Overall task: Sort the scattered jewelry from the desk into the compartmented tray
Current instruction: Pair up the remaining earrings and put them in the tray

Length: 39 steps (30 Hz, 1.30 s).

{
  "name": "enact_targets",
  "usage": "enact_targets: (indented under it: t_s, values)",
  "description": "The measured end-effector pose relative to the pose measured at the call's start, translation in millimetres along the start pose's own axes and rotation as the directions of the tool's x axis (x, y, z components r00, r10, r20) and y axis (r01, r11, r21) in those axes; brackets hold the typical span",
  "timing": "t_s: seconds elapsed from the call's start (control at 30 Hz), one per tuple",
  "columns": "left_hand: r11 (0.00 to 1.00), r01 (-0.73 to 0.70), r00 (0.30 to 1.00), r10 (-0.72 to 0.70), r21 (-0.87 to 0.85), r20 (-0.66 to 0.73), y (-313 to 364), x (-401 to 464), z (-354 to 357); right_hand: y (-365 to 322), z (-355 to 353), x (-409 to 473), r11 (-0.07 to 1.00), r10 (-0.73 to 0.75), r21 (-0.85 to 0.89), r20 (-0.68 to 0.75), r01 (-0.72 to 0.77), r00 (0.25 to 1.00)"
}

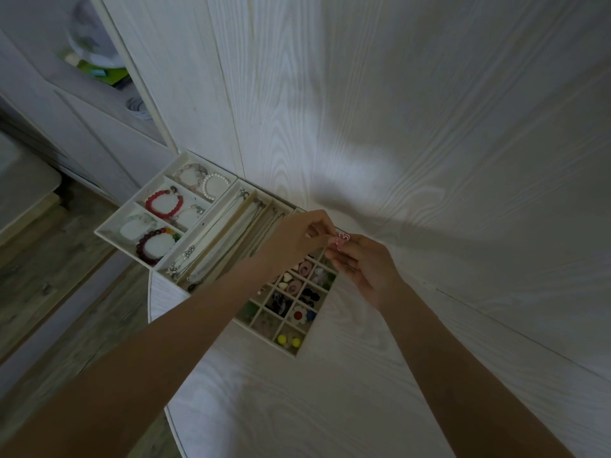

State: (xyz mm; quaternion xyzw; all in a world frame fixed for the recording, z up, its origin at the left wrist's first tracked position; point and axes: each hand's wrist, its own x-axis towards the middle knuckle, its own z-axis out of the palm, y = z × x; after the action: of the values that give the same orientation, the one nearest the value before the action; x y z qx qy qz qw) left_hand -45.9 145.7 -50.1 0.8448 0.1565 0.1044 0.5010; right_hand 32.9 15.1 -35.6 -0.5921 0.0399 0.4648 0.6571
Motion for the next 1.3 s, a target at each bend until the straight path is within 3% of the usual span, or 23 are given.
enact_targets:
  t_s: [0.17, 0.3, 0.47, 0.5, 0.57, 0.63, 0.7, 0.77, 1.07, 1.2, 1.3]
  values:
    - [0.992, -0.08, 0.996, 0.075, 0.099, 0.054, -5, 3, -7, -5, 2, 6, 0.995, 0.027, -0.101, 0.037, -0.023, 0.999]
    - [0.989, 0.084, 0.996, -0.082, -0.123, 0.019, -6, 9, -9, -8, 6, 13, 0.99, 0.011, -0.14, 0.012, -0.009, 1.0]
    - [0.944, 0.142, 0.988, -0.153, -0.297, -0.014, -10, 12, -8, -12, 8, 24, 0.995, 0.004, -0.104, -0.004, -0.004, 1.0]
    - [0.939, 0.146, 0.987, -0.159, -0.312, -0.015, -11, 12, -8, -11, 9, 25, 0.987, 0.006, -0.16, -0.006, -0.007, 1.0]
    - [0.933, 0.151, 0.986, -0.165, -0.327, -0.017, -11, 14, -8, -10, 9, 28, 0.887, -0.111, -0.454, -0.031, 0.085, 0.993]
    - [0.948, 0.161, 0.986, -0.168, -0.274, 0.0, -11, 16, -9, -11, 8, 29, 0.69, -0.326, -0.675, 0.032, 0.261, 0.945]
    - [0.967, 0.172, 0.985, -0.165, -0.189, 0.053, -11, 19, -11, -15, 9, 24, 0.572, -0.407, -0.726, 0.151, 0.381, 0.901]
    - [0.973, 0.179, 0.98, -0.162, -0.148, 0.116, -9, 20, -13, -18, 8, 22, 0.53, -0.402, -0.733, 0.225, 0.426, 0.887]
    - [0.92, 0.374, 0.913, -0.345, -0.113, 0.218, -6, 25, -28, -7, 10, 33, 0.799, -0.213, -0.545, 0.139, 0.254, 0.967]
    - [0.844, 0.465, 0.872, -0.386, -0.266, 0.3, -6, 24, -30, -5, 12, 38, 0.867, -0.19, -0.461, 0.047, 0.19, 0.981]
    - [0.892, 0.42, 0.881, -0.355, -0.17, 0.312, -13, 21, -29, -4, 15, 39, 0.928, -0.147, -0.349, -0.024, 0.13, 0.989]
